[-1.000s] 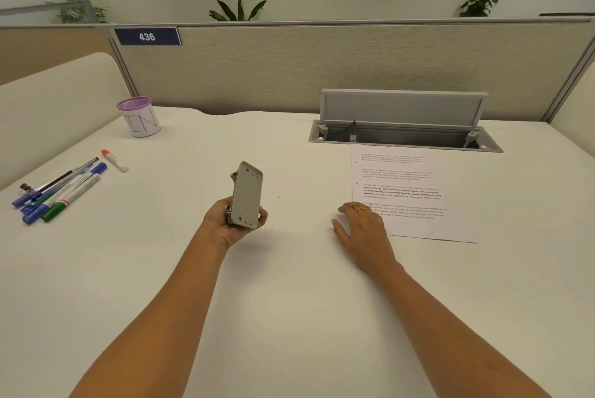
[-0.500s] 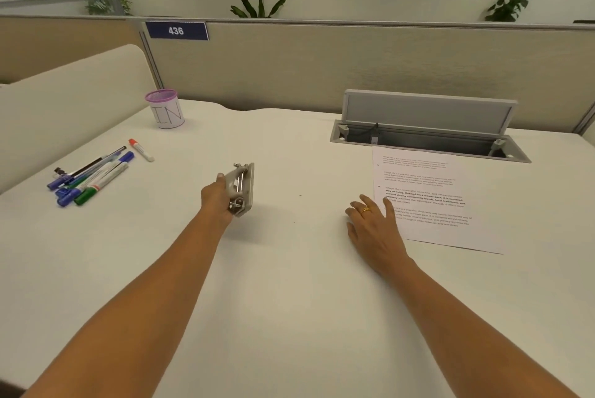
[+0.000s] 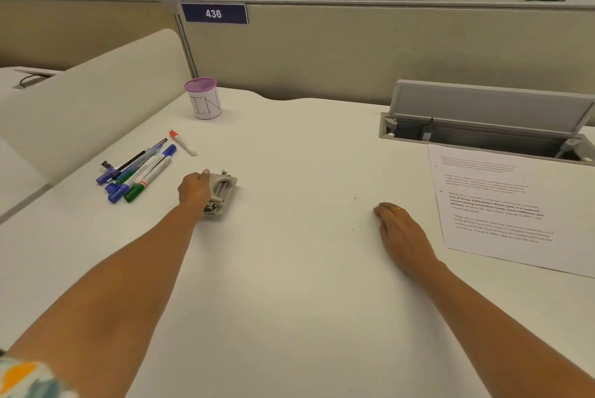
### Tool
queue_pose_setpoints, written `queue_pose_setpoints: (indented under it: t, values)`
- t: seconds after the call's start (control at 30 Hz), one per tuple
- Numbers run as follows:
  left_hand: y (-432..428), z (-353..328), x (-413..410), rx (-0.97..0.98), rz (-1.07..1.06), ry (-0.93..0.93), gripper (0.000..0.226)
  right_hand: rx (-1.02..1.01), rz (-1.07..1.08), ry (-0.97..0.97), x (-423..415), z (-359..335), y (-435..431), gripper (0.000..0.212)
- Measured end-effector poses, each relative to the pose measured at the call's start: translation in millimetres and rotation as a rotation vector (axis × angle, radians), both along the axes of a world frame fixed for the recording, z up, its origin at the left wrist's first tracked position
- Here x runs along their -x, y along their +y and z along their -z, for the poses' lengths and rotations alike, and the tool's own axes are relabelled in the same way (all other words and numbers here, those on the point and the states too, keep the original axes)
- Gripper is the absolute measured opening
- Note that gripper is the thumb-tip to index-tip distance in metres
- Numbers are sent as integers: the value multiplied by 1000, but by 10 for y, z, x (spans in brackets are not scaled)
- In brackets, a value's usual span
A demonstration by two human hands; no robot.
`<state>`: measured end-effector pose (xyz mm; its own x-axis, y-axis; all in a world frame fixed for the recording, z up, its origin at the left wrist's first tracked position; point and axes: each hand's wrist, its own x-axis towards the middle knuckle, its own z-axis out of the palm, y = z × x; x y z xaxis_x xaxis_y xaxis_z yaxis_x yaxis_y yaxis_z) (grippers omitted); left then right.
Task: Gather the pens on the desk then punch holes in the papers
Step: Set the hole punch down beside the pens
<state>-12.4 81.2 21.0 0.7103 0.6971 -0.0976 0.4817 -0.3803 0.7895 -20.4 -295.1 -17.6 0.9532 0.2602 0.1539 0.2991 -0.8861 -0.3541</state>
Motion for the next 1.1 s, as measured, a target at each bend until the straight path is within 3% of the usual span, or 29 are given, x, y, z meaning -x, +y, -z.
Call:
queue_pose_setpoints:
  t: [0.4, 0.57, 0.67, 0.87, 0.97, 1.1]
  values:
    - [676, 61, -200, -164, 85, 116, 50, -120, 189, -10, -72, 32, 263, 35]
    - [739, 23, -218, -249, -31, 129, 54, -139, 231, -10, -68, -7, 346, 36]
    - [644, -116, -230, -382, -75, 48, 52, -152, 248, -24, -94, -13, 388, 38]
    - [87, -16, -91, -486, 368, -243, 34, -135, 211, 87, -228, -73, 488, 51]
    - [-145, 174, 17, -475, 608, -222, 33, -85, 146, 135, -297, -117, 516, 54]
    - [-253, 400, 120, -495, 718, -65, 38, -34, 61, 188, -237, -158, 534, 50]
